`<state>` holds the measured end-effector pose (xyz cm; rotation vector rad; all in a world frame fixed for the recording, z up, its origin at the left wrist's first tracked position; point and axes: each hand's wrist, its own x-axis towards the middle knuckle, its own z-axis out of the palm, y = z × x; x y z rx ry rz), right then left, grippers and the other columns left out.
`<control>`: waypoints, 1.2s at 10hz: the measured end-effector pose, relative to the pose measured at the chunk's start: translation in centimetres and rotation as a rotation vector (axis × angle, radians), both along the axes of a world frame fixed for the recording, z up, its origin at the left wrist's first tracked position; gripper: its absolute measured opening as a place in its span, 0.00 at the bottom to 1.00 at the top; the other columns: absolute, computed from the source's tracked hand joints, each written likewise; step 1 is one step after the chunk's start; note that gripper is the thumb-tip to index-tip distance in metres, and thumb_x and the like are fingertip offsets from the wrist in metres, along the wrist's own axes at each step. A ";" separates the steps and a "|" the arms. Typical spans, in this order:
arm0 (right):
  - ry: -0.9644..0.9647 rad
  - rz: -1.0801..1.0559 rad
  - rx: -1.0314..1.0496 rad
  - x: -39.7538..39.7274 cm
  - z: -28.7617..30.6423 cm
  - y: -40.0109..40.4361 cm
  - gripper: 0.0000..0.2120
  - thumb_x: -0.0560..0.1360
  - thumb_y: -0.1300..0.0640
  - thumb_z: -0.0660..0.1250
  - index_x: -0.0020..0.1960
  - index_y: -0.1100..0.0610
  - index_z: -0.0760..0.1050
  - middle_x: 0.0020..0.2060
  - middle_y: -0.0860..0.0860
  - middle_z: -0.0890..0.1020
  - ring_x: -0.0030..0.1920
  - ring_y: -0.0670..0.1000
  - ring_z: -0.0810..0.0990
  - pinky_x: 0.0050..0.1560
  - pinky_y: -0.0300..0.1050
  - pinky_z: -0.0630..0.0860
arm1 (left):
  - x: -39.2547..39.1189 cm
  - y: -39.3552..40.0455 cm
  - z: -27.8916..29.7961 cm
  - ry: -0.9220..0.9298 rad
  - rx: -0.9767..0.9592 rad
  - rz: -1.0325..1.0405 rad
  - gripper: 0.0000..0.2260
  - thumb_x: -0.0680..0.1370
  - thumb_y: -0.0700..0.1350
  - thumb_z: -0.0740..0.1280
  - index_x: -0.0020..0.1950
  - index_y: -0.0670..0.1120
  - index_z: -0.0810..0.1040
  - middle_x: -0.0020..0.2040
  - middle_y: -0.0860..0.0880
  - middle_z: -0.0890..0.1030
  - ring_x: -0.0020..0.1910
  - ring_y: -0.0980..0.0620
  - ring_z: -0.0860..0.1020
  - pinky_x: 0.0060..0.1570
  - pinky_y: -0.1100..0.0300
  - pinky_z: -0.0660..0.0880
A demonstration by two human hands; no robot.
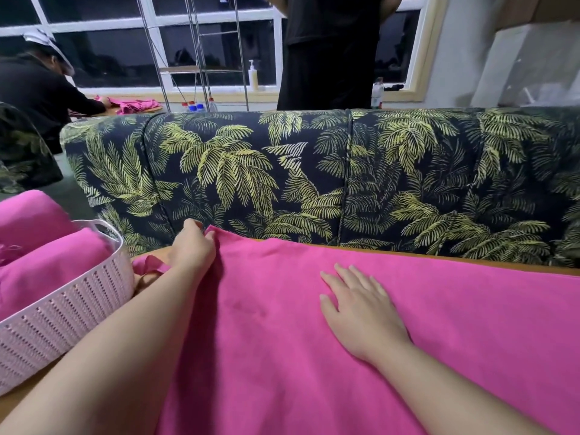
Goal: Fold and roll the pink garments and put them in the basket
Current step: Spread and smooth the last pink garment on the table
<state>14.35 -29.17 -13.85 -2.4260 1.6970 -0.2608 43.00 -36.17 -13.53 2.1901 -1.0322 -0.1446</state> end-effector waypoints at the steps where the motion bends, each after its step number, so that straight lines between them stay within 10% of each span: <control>1: 0.002 -0.004 -0.003 0.1 0.0 0.0 0.34 0.71 0.41 0.39 0.77 0.44 0.55 0.78 0.46 0.54 0.77 0.47 0.49 0.76 0.49 0.45 | 0.0 -0.1 0.0 0.016 -0.027 -0.004 0.10 0.78 0.43 0.61 0.59 0.42 0.71 0.59 0.38 0.78 0.59 0.38 0.75 0.58 0.50 0.69; 12: -0.027 -0.005 0.000 0.0 0.1 -0.1 0.24 0.81 0.44 0.50 0.77 0.44 0.55 0.78 0.46 0.54 0.77 0.48 0.49 0.77 0.49 0.45 | 0.6 -0.7 -0.1 -0.184 0.116 -0.049 0.13 0.78 0.46 0.66 0.58 0.42 0.68 0.57 0.37 0.78 0.58 0.35 0.76 0.54 0.47 0.71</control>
